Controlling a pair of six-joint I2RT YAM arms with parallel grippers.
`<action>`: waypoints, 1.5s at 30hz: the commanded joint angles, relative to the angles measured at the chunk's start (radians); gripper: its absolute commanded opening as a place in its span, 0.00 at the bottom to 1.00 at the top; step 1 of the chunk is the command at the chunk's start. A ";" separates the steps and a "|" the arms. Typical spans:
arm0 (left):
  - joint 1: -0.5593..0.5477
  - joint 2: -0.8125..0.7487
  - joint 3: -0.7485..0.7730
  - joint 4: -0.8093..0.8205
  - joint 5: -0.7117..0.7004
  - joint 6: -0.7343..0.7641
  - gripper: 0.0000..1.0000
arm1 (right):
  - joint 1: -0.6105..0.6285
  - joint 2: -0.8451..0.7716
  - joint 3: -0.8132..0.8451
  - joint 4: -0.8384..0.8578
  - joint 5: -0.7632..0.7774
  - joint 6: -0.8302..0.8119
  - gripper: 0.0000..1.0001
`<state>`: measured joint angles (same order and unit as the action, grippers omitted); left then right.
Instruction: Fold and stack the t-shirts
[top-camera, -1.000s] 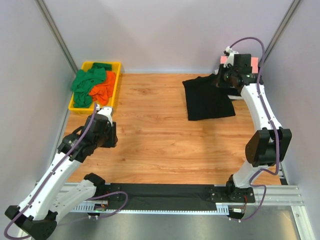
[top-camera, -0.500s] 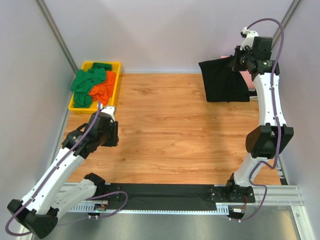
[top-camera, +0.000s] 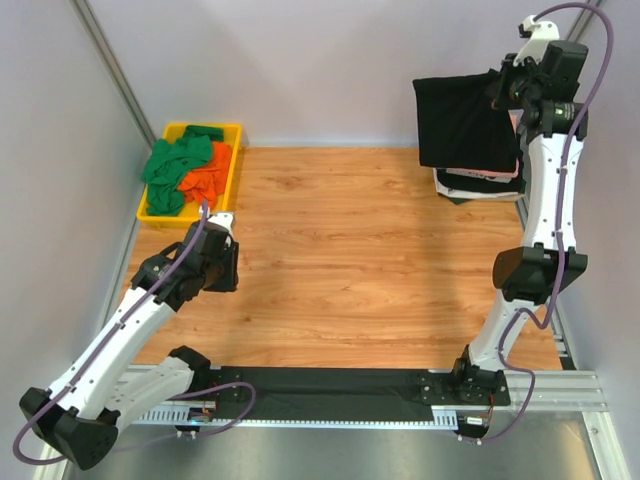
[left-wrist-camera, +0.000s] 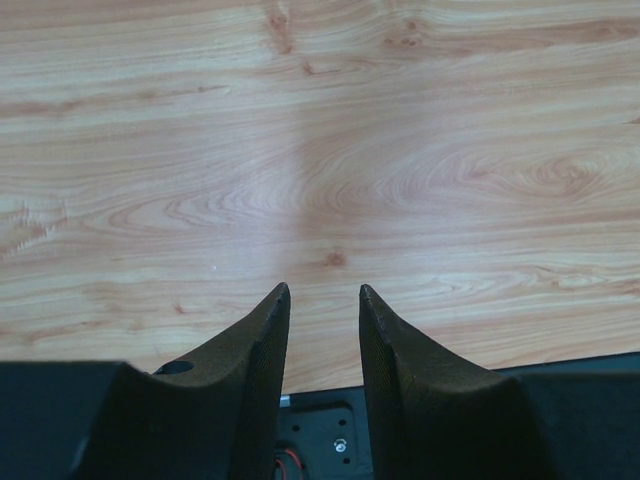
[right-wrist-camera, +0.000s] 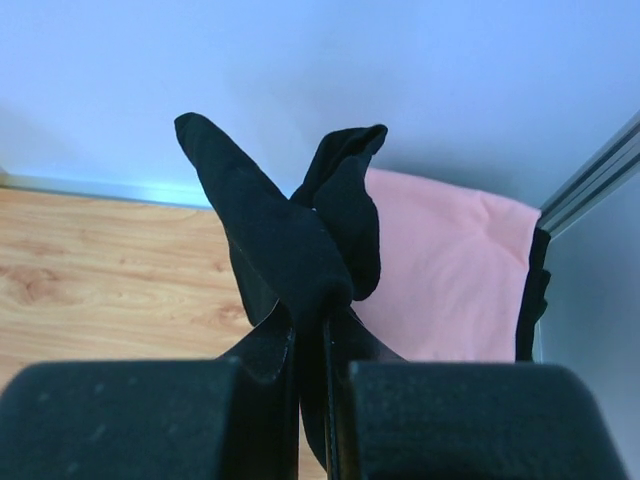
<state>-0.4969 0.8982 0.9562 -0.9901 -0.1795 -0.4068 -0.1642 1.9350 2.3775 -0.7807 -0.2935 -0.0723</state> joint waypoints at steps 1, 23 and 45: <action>-0.002 0.005 0.007 0.015 -0.014 -0.012 0.41 | -0.029 0.042 0.092 0.060 -0.048 0.008 0.00; -0.002 0.041 0.010 0.004 -0.041 -0.021 0.41 | -0.164 0.272 0.212 0.233 -0.139 0.054 0.00; -0.002 0.146 0.027 -0.021 -0.066 -0.029 0.41 | -0.248 0.537 0.228 0.761 0.353 0.267 1.00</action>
<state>-0.4969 1.0599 0.9562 -1.0092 -0.2386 -0.4248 -0.3954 2.6389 2.6259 -0.1795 -0.0784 0.1261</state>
